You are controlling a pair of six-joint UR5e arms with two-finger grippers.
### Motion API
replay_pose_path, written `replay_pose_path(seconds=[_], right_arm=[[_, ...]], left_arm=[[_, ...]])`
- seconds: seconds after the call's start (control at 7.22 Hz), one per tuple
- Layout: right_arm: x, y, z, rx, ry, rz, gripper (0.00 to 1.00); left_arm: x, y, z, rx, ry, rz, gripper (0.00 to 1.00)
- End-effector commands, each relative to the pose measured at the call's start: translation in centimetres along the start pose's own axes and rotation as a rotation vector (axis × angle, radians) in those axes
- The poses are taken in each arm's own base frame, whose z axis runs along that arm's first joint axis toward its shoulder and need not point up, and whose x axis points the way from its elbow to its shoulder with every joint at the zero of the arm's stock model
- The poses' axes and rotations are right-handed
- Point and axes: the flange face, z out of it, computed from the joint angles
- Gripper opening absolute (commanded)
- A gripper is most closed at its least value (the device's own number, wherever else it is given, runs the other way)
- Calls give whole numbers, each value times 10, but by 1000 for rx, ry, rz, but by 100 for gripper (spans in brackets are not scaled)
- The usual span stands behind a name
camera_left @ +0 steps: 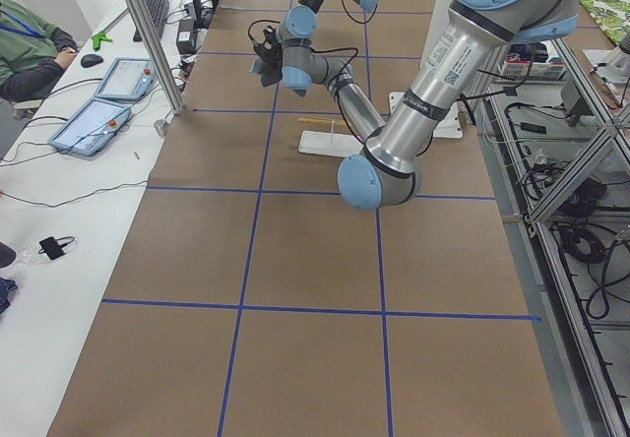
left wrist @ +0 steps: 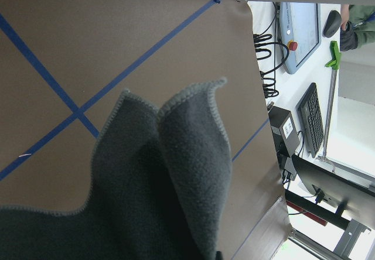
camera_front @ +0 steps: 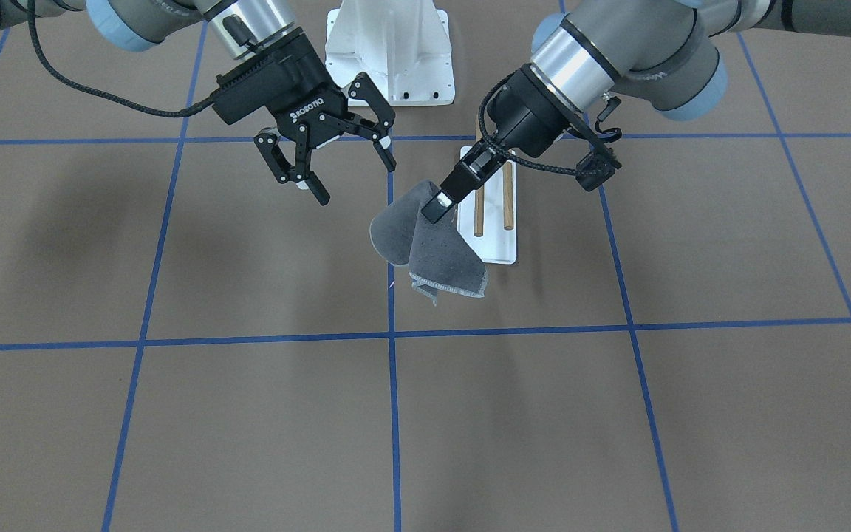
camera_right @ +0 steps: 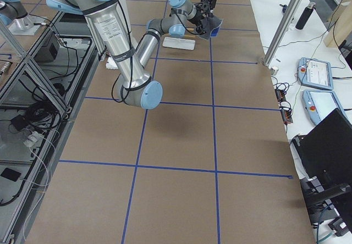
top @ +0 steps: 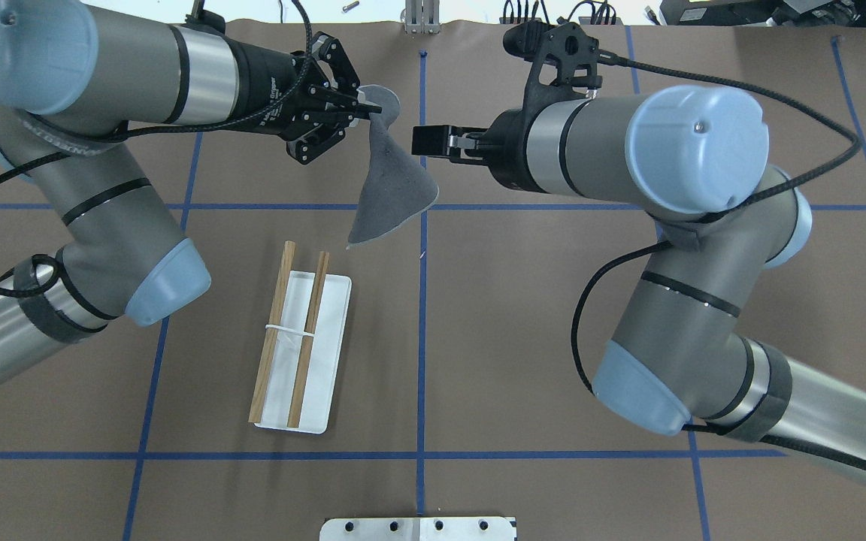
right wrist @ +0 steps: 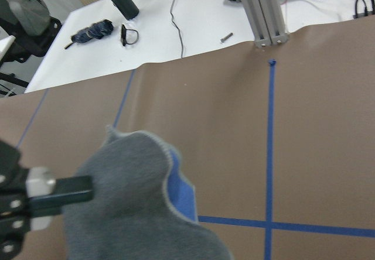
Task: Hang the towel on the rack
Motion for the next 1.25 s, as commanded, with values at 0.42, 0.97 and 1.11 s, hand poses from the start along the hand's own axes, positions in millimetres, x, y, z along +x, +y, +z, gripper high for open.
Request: replay_pose_path(seconds=[0.42,0.97,1.11], right_arm=[[121,-105,-22,-253,308,-213,100],[191,-137,-34,-330,341,-311,100],[201,-139,-37,-341,349,-328,100]], left_arm=[[-98,10,-55,-125,-127,329,0],[-160,-14,-61,-174,-237,604,0],[-165,-21,-55,-168,-253,600,0]])
